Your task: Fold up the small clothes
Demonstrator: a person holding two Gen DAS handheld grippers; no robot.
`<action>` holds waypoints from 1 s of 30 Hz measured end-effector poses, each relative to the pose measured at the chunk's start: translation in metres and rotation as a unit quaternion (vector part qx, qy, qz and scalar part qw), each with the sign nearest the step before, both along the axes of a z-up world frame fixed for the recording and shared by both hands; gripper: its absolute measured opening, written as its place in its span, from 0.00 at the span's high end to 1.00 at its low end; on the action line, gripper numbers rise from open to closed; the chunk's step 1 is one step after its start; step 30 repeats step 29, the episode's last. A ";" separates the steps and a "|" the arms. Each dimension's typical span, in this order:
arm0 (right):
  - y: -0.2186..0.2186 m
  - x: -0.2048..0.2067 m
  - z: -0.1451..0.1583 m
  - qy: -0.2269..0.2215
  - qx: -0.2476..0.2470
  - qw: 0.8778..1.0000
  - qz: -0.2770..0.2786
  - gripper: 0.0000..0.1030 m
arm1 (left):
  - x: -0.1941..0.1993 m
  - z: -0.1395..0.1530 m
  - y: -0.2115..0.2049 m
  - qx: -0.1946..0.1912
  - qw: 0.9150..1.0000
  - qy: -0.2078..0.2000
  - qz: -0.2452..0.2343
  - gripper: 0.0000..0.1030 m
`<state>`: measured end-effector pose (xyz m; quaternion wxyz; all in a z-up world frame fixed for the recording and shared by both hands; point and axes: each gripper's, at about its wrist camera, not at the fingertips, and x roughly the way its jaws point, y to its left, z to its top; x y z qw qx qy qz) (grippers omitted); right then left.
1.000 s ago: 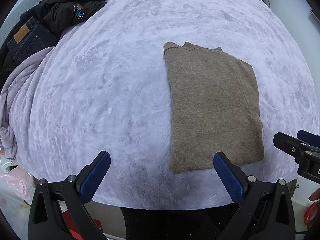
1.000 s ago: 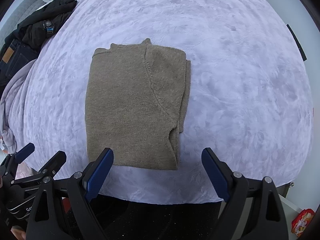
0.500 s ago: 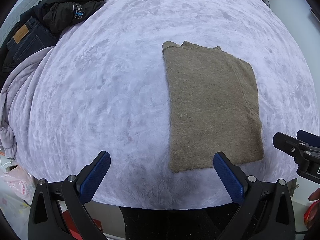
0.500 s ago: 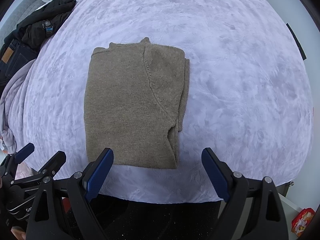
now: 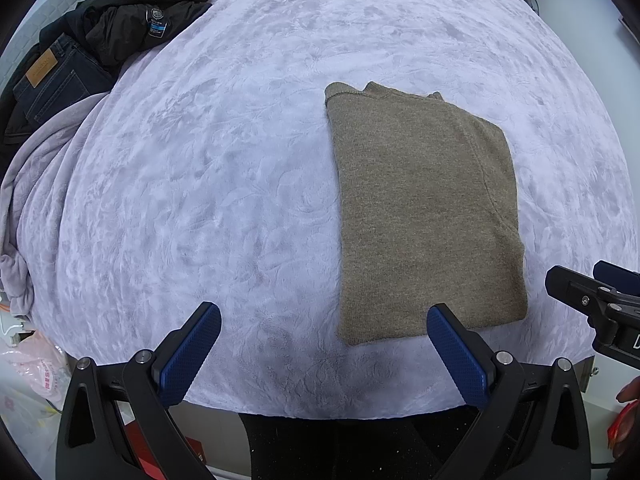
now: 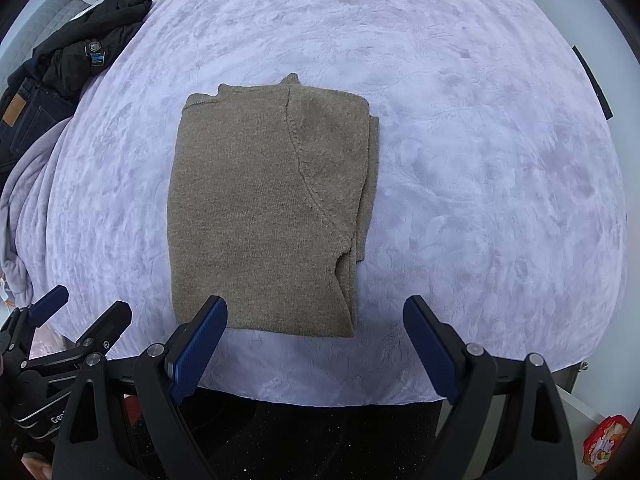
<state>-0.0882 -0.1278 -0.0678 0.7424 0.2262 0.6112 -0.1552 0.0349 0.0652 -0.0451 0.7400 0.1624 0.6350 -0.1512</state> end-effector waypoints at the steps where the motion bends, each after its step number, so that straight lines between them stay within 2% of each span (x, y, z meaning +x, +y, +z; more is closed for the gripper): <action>1: 0.000 0.001 0.000 0.000 0.000 1.000 0.000 0.11 | 0.000 0.000 0.000 0.000 1.000 0.000 0.000 0.00; 19: -0.001 0.001 -0.004 0.007 -0.004 1.000 0.007 0.11 | 0.001 -0.002 0.000 0.006 1.000 -0.002 0.003 0.00; 30: -0.001 0.003 -0.004 0.009 -0.005 1.000 0.010 0.11 | 0.000 -0.003 0.001 -0.007 1.000 0.002 -0.003 0.00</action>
